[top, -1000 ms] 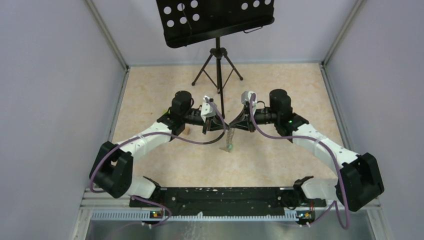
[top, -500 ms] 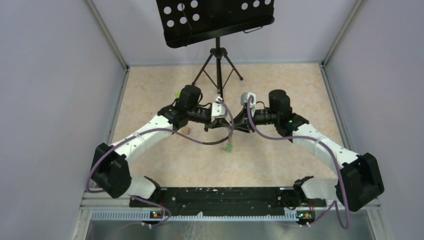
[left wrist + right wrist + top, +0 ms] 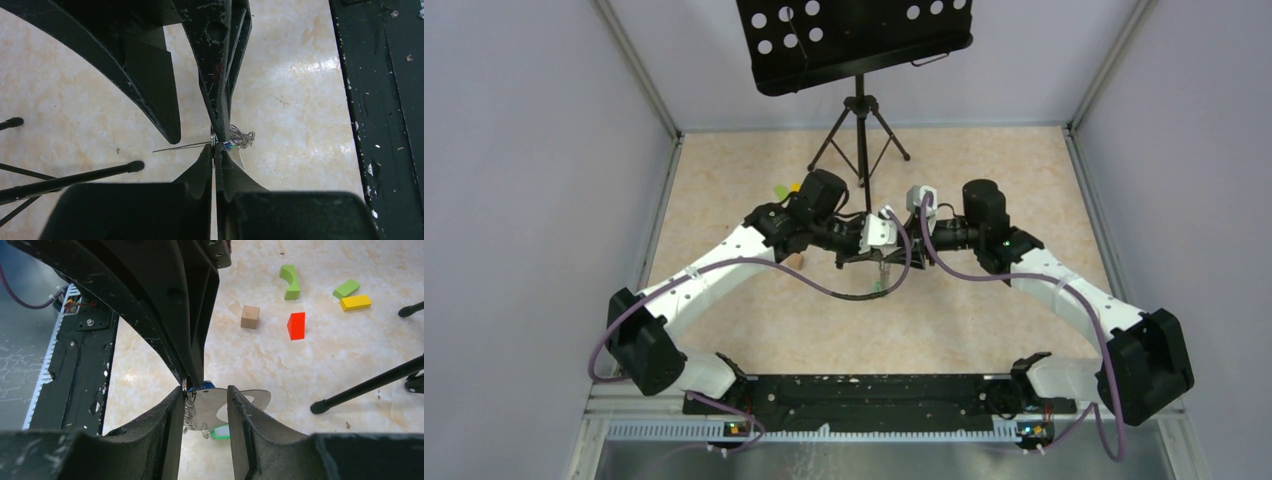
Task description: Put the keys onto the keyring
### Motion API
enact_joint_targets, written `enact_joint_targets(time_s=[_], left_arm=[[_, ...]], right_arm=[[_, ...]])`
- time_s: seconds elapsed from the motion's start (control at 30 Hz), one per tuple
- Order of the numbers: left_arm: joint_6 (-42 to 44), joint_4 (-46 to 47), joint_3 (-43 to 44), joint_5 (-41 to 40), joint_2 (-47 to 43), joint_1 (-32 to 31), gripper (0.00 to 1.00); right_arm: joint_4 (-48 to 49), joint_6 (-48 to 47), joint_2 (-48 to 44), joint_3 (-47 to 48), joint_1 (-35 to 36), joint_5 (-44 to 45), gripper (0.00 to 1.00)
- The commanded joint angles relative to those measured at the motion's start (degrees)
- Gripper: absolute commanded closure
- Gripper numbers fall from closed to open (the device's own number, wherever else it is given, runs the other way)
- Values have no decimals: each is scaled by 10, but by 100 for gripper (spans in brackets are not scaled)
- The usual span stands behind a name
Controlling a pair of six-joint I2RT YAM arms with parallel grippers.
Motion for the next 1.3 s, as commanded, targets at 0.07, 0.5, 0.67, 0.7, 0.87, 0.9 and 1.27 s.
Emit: enact_joint_targets(time_s=[0.07, 0.5, 0.67, 0.7, 0.87, 0.9, 1.27], left_arm=[[-8, -6, 20, 10, 1, -4, 100], [-19, 20, 1, 19, 0, -4, 100], [-22, 27, -3, 18, -1, -4, 100], [-25, 29, -3, 16, -2, -3, 100], [-40, 53, -18, 11, -15, 3, 100], [-39, 60, -24, 23, -21, 13, 91], [-78, 242, -149, 215, -101, 120, 48]], right_arm=[[28, 8, -17, 23, -4, -36, 69], [38, 20, 4, 20, -4, -45, 83], [48, 27, 7, 18, -4, -45, 100], [50, 30, 6, 18, -3, -42, 100], [67, 46, -6, 15, -3, -37, 100], [74, 53, -11, 14, -5, -38, 100], [162, 146, -24, 3, -16, -100, 100]])
